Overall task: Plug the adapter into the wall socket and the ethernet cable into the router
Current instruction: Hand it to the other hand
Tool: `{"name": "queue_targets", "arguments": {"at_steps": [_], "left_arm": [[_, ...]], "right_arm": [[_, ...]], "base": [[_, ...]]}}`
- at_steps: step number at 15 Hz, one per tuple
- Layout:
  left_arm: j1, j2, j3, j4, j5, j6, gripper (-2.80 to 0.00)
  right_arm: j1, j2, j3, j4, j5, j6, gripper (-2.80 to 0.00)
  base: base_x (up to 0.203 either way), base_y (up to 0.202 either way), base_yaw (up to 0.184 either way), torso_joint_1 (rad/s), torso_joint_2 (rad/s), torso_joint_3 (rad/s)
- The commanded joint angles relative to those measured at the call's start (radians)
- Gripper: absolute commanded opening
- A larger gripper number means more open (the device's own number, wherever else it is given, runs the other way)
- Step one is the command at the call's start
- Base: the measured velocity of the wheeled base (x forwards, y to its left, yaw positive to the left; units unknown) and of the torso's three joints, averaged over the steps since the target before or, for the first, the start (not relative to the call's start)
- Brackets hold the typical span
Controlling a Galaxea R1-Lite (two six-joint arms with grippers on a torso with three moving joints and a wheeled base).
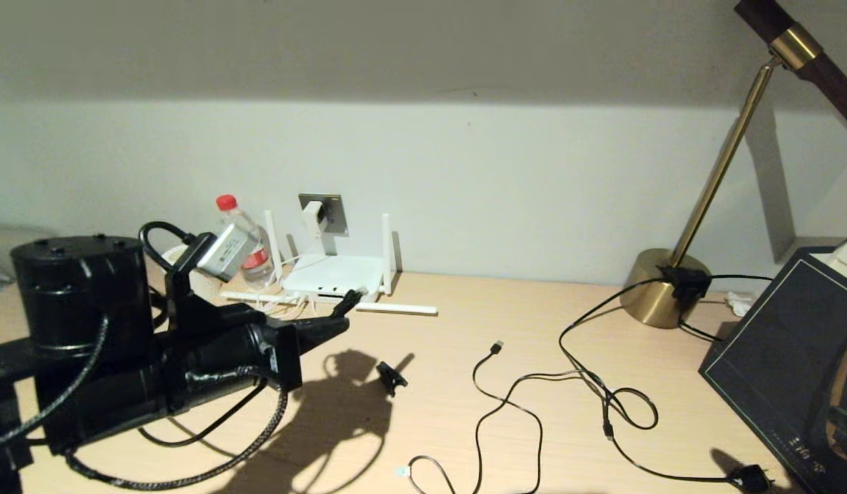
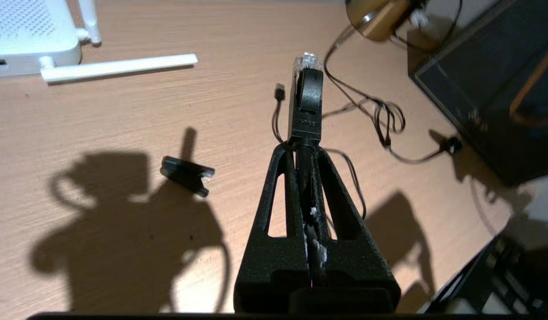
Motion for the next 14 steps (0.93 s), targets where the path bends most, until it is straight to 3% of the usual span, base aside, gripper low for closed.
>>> {"name": "queue_targets", "arguments": {"at_steps": [1, 3, 5, 6, 8, 9, 11, 13, 14], "left_arm": [[-0.049, -0.04, 0.013, -0.009, 0.039, 0.228, -2.8], [-0.066, -0.051, -0.015, -0.03, 0.084, 0.558, -2.8], [-0.077, -0.051, -0.076, -0.043, 0.088, 0.864, -2.8], [-0.081, -0.049, -0.096, -0.047, 0.073, 1.03, -2.8], [-0.084, -0.04, -0.124, -0.051, 0.0, 1.336, -2.8], [-0.086, -0.027, -0.139, -0.052, -0.054, 1.428, -2.8], [-0.098, 0.021, -0.208, -0.077, -0.092, 1.45, -2.8], [-0.116, 0.089, -0.293, -0.12, -0.131, 1.455, -2.8], [-0.125, 0.12, -0.326, -0.153, -0.143, 1.461, -2.8]], "right_arm": [[0.002, -0.032, -0.032, 0.025, 0.072, 0.042, -2.8], [0.003, 0.158, -0.149, 0.039, 0.233, 0.186, -2.8], [0.006, 0.368, -0.314, 0.046, 0.438, 0.366, -2.8], [0.012, 0.47, -0.409, 0.049, 0.543, 0.473, -2.8], [0.047, 0.648, -0.573, 0.051, 0.672, 0.651, -2.8], [0.07, 0.72, -0.645, 0.052, 0.709, 0.727, -2.8], [0.122, 0.832, -0.775, 0.054, 0.757, 0.834, -2.8], [0.18, 0.883, -0.856, 0.056, 0.774, 0.869, -2.8], [0.191, 0.9, -0.885, 0.057, 0.776, 0.881, 0.0]], "base": [[0.0, 0.0, 0.0, 0.0, 0.0, 0.0], [0.0, 0.0, 0.0, 0.0, 0.0, 0.0], [0.0, 0.0, 0.0, 0.0, 0.0, 0.0], [0.0, 0.0, 0.0, 0.0, 0.0, 0.0], [0.0, 0.0, 0.0, 0.0, 0.0, 0.0], [0.0, 0.0, 0.0, 0.0, 0.0, 0.0], [0.0, 0.0, 0.0, 0.0, 0.0, 0.0], [0.0, 0.0, 0.0, 0.0, 0.0, 0.0], [0.0, 0.0, 0.0, 0.0, 0.0, 0.0]]}}
